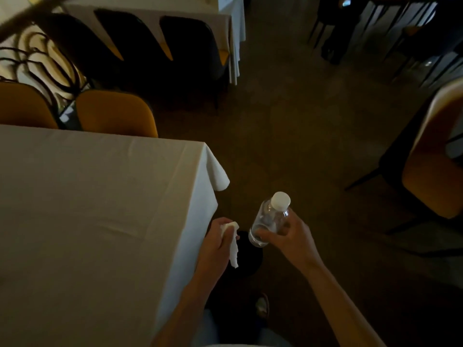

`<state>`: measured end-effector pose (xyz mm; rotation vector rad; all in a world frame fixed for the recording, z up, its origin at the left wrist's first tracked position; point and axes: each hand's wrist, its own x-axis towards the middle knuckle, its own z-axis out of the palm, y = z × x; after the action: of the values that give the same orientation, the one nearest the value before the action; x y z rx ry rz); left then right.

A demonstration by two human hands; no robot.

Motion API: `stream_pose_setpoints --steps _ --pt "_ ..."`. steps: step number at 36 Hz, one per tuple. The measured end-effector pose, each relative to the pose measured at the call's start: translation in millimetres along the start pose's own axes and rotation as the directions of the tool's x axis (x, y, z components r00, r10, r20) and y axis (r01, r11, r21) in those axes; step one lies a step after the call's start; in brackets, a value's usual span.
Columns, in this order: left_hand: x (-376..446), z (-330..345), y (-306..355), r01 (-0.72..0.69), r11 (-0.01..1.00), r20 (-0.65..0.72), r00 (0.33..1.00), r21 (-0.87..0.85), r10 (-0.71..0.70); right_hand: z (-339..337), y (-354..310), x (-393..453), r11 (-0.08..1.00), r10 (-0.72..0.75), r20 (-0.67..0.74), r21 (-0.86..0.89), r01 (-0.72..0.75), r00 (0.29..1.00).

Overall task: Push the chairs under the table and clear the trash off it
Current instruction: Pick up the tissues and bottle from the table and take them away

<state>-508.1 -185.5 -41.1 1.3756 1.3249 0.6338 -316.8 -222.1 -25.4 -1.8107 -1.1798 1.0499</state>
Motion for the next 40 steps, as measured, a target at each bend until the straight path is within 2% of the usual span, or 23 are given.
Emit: stream_pose_setpoints --steps 7,18,28,33,40 --pt "12 5 -16 -0.006 1.0 0.01 1.0 0.017 0.006 8 16 3 0.998 0.064 -0.027 0.031 -0.063 0.998" --pt "76 13 -109 0.036 0.998 0.09 0.995 0.058 -0.041 65 76 39 0.975 0.211 -0.105 0.098 -0.201 0.972" --pt "131 59 -227 0.09 0.996 0.162 0.983 0.004 -0.09 126 184 76 0.946 0.319 -0.128 0.101 -0.308 0.939" --pt "149 84 -300 0.182 0.983 0.18 0.968 -0.02 -0.176 159 256 88 0.924 0.378 -0.144 0.118 -0.363 0.915" --pt "182 120 -407 0.219 0.973 0.21 0.95 0.078 -0.231 210 361 106 0.911 0.407 -0.15 0.144 -0.387 0.901"
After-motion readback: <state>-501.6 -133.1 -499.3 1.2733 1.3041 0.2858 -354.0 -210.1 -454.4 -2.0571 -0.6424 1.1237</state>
